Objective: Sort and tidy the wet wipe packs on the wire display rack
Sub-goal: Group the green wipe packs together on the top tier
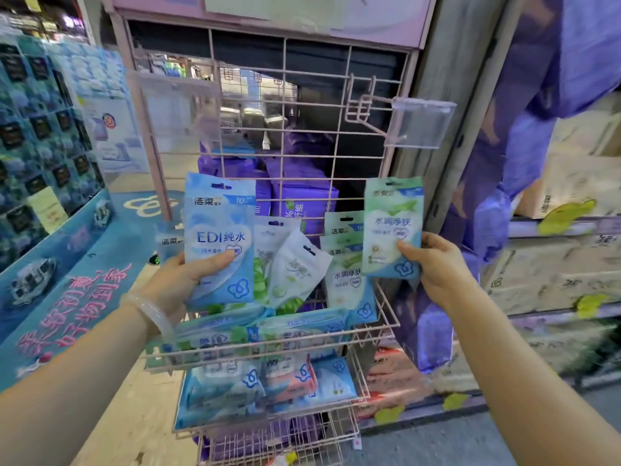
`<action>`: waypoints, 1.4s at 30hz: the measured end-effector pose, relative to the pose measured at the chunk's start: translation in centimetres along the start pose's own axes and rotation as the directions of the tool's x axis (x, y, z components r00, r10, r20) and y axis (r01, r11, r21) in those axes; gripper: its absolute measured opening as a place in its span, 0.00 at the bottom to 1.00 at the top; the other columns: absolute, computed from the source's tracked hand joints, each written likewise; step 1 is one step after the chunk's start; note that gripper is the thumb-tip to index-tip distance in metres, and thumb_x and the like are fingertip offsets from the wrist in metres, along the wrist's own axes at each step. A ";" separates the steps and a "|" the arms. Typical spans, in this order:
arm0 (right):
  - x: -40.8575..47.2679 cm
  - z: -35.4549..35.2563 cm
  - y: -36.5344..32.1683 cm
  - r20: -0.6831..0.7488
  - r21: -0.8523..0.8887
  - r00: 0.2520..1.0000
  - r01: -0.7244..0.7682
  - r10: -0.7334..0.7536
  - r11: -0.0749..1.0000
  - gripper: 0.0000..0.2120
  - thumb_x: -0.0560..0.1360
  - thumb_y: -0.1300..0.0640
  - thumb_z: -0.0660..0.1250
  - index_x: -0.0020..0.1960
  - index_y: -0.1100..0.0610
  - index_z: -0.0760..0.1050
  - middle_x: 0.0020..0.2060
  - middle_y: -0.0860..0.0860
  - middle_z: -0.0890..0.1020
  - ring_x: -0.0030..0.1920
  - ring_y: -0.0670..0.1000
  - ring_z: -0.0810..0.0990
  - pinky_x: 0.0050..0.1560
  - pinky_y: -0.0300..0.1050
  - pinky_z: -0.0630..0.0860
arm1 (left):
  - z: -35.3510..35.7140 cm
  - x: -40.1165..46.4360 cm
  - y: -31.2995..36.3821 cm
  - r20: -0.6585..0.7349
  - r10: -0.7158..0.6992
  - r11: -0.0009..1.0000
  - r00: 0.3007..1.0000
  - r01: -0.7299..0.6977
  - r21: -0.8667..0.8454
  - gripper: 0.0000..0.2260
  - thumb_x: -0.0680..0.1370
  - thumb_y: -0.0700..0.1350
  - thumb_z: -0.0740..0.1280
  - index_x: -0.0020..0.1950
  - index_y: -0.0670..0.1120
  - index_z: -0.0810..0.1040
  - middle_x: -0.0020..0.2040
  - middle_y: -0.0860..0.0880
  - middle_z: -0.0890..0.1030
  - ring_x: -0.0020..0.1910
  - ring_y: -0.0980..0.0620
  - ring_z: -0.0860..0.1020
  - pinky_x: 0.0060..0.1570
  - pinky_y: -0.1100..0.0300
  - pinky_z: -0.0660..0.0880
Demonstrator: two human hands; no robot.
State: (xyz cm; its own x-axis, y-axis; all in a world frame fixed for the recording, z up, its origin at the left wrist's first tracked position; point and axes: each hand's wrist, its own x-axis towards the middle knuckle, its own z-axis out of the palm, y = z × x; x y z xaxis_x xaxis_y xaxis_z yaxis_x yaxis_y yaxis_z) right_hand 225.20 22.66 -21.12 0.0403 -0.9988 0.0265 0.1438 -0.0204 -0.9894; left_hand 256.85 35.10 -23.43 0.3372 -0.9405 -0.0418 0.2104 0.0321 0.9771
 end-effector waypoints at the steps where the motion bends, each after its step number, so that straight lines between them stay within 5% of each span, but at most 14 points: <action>1: 0.1 -0.2 -0.2 -0.004 0.055 1.000 -0.003 0.003 0.999 0.05 0.71 0.68 0.66 0.42 0.59 0.75 0.39 0.54 0.82 0.30 0.46 0.83 0.33 0.41 0.82 | -0.1 -0.1 0.1 -0.012 0.016 1.000 1.000 -0.017 -0.020 0.14 0.65 0.44 0.71 0.50 0.46 0.81 0.41 0.54 0.86 0.46 0.53 0.82 0.50 0.57 0.75; 8: -0.1 0.2 1.2 0.056 0.085 0.998 -0.009 0.005 0.996 0.07 0.71 0.68 0.66 0.42 0.57 0.73 0.43 0.55 0.82 0.34 0.47 0.84 0.33 0.43 0.82 | -0.2 -0.8 0.3 -0.094 0.077 0.994 0.993 -0.084 -0.069 0.05 0.74 0.40 0.66 0.46 0.48 0.80 0.37 0.56 0.86 0.38 0.56 0.84 0.43 0.58 0.80; 10: -0.5 0.9 2.6 0.064 -0.133 0.998 -0.020 0.029 0.991 0.05 0.71 0.65 0.68 0.45 0.60 0.74 0.48 0.58 0.82 0.38 0.51 0.84 0.40 0.47 0.82 | -0.3 -0.9 0.3 -0.096 0.080 0.992 0.992 -0.089 -0.086 0.05 0.74 0.41 0.67 0.46 0.48 0.80 0.36 0.55 0.86 0.35 0.56 0.84 0.35 0.62 0.81; 12: -0.9 1.4 3.9 0.059 -0.637 0.998 0.032 0.007 0.770 0.13 0.70 0.57 0.71 0.52 0.62 0.75 0.50 0.59 0.81 0.46 0.57 0.81 0.48 0.51 0.79 | -0.5 -1.1 0.5 -0.101 0.078 0.991 0.992 -0.088 -0.099 0.05 0.74 0.42 0.67 0.47 0.48 0.80 0.36 0.55 0.86 0.34 0.56 0.84 0.30 0.63 0.80; 14: -1.5 1.8 4.5 0.031 -0.858 0.997 0.065 -0.076 0.510 0.21 0.69 0.51 0.71 0.56 0.62 0.74 0.52 0.60 0.78 0.53 0.60 0.77 0.53 0.52 0.75 | -0.8 -1.3 0.7 -0.108 0.078 0.991 0.991 -0.089 -0.103 0.06 0.73 0.42 0.67 0.49 0.48 0.80 0.37 0.54 0.86 0.35 0.55 0.84 0.29 0.63 0.79; 21: -5.6 6.8 2.3 0.295 -0.714 0.766 0.574 -0.571 0.401 0.16 0.69 0.54 0.72 0.53 0.61 0.77 0.52 0.59 0.77 0.54 0.58 0.73 0.54 0.39 0.63 | -1.7 -2.0 1.0 -0.255 0.120 0.980 0.960 -0.155 -0.122 0.12 0.71 0.42 0.70 0.54 0.47 0.79 0.49 0.50 0.84 0.47 0.50 0.82 0.51 0.51 0.77; 24: -6.8 8.6 1.3 0.644 -0.672 0.756 0.633 -0.118 0.385 0.23 0.65 0.45 0.73 0.57 0.54 0.77 0.53 0.51 0.80 0.54 0.50 0.76 0.60 0.44 0.70 | -2.0 -2.3 1.0 -0.286 0.100 0.980 0.953 -0.144 -0.137 0.20 0.70 0.43 0.71 0.61 0.42 0.76 0.58 0.44 0.81 0.54 0.44 0.80 0.58 0.47 0.75; 26: -7.1 9.1 1.8 0.701 -0.712 0.686 0.660 0.193 0.239 0.25 0.65 0.45 0.73 0.59 0.52 0.75 0.55 0.50 0.80 0.56 0.51 0.76 0.60 0.49 0.70 | -2.1 -2.5 1.0 -0.290 0.086 0.980 0.953 -0.133 -0.145 0.28 0.65 0.45 0.73 0.64 0.41 0.74 0.60 0.43 0.80 0.56 0.44 0.79 0.60 0.47 0.74; 28: -6.9 9.1 2.8 0.704 -0.706 0.665 0.693 0.252 0.144 0.19 0.68 0.49 0.71 0.55 0.55 0.76 0.53 0.53 0.80 0.54 0.54 0.76 0.57 0.50 0.71 | -2.2 -2.8 1.0 -0.287 0.075 0.982 0.955 -0.120 -0.143 0.34 0.59 0.49 0.74 0.64 0.41 0.73 0.59 0.44 0.80 0.56 0.44 0.79 0.60 0.47 0.74; 33: -4.8 6.6 3.0 0.667 -0.605 0.741 0.486 0.069 0.631 0.04 0.70 0.57 0.71 0.41 0.51 0.77 0.39 0.43 0.81 0.40 0.41 0.79 0.44 0.30 0.75 | -2.3 -2.9 0.9 -0.269 0.080 0.982 0.960 -0.121 -0.142 0.31 0.59 0.48 0.74 0.62 0.44 0.76 0.54 0.46 0.82 0.52 0.47 0.81 0.56 0.51 0.76; 36: -3.6 4.2 2.2 0.456 -0.235 0.889 0.076 0.041 0.969 0.05 0.71 0.60 0.68 0.46 0.54 0.78 0.40 0.50 0.86 0.40 0.48 0.84 0.41 0.42 0.82 | -2.3 -2.4 0.8 -0.263 0.082 0.980 0.961 -0.125 -0.152 0.27 0.63 0.47 0.73 0.61 0.44 0.77 0.52 0.49 0.83 0.48 0.50 0.82 0.52 0.53 0.77; 38: -3.4 3.0 2.4 0.350 -0.116 0.932 -0.059 0.096 0.992 0.07 0.72 0.60 0.66 0.49 0.57 0.76 0.43 0.53 0.86 0.42 0.51 0.85 0.42 0.46 0.82 | -2.2 -2.1 0.6 -0.252 0.077 0.979 0.965 -0.121 -0.164 0.27 0.60 0.49 0.74 0.58 0.46 0.78 0.48 0.51 0.85 0.44 0.52 0.83 0.46 0.55 0.79; 40: -3.3 2.2 3.5 0.238 -0.440 0.967 0.020 0.095 0.898 0.09 0.73 0.59 0.67 0.52 0.60 0.73 0.49 0.57 0.83 0.46 0.54 0.83 0.49 0.53 0.81 | -2.0 -2.0 0.3 -0.222 0.082 0.981 0.972 -0.119 -0.156 0.23 0.58 0.50 0.74 0.52 0.49 0.80 0.42 0.54 0.86 0.40 0.54 0.84 0.39 0.59 0.80; 42: -3.3 1.9 4.5 0.185 -0.767 0.982 0.129 0.024 0.628 0.14 0.71 0.57 0.70 0.54 0.61 0.73 0.52 0.58 0.81 0.51 0.57 0.80 0.54 0.55 0.77 | -1.9 -1.9 0.1 -0.205 0.089 0.982 0.975 -0.120 -0.145 0.19 0.58 0.49 0.74 0.48 0.50 0.80 0.39 0.55 0.86 0.38 0.55 0.84 0.33 0.62 0.80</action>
State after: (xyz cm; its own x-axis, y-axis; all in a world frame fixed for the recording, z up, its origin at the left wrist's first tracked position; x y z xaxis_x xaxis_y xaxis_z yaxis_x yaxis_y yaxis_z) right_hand 227.56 25.99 -25.44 0.2261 -0.9737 0.0284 -0.6630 -0.1752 -0.7278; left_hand 257.92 37.52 -23.67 0.5356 -0.8445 0.0038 0.2988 0.1937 0.9345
